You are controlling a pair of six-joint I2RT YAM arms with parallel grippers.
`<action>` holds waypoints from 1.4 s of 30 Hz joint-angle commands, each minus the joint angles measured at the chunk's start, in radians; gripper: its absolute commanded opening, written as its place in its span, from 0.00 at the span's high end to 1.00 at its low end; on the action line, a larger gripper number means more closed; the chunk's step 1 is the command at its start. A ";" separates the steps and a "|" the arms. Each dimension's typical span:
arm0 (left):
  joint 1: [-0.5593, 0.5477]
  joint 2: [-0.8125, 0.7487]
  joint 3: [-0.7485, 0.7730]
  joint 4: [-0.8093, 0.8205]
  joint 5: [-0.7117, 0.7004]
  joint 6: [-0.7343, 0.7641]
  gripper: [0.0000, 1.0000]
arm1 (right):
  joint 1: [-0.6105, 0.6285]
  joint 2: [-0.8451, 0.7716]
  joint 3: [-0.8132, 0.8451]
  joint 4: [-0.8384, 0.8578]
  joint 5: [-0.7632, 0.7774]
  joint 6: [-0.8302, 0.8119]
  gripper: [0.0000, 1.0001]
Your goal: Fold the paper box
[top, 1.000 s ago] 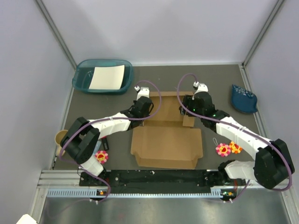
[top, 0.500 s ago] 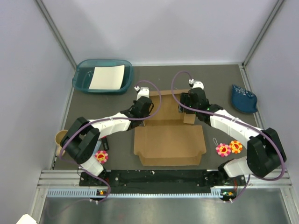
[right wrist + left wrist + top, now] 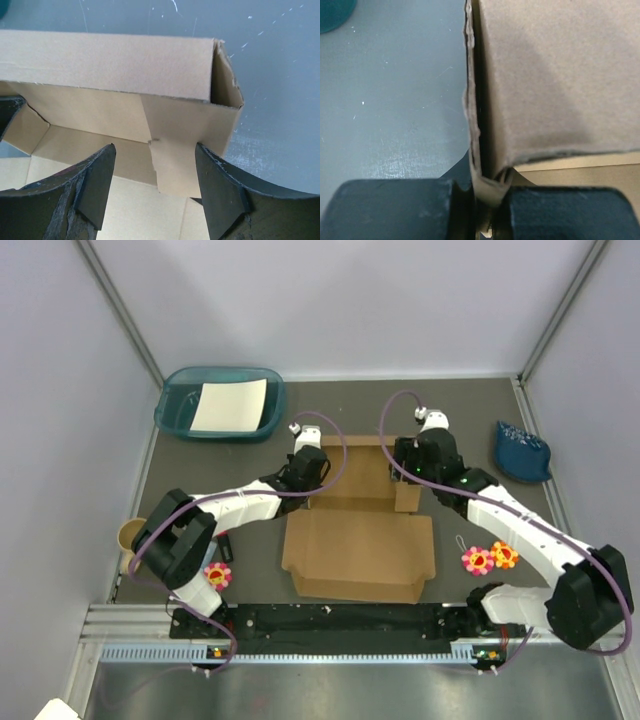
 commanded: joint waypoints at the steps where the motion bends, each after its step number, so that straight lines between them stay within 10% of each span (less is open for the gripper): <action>1: -0.006 0.029 0.001 -0.085 0.030 0.016 1.00 | -0.007 -0.093 -0.019 0.001 0.040 -0.028 0.34; 18: -0.003 0.025 0.001 -0.095 0.030 0.013 1.00 | -0.029 -0.470 -0.199 -0.038 0.203 0.013 0.34; 42: -0.003 -0.023 -0.071 0.062 0.142 0.068 1.00 | -0.065 -0.167 -0.248 0.169 0.012 0.044 0.32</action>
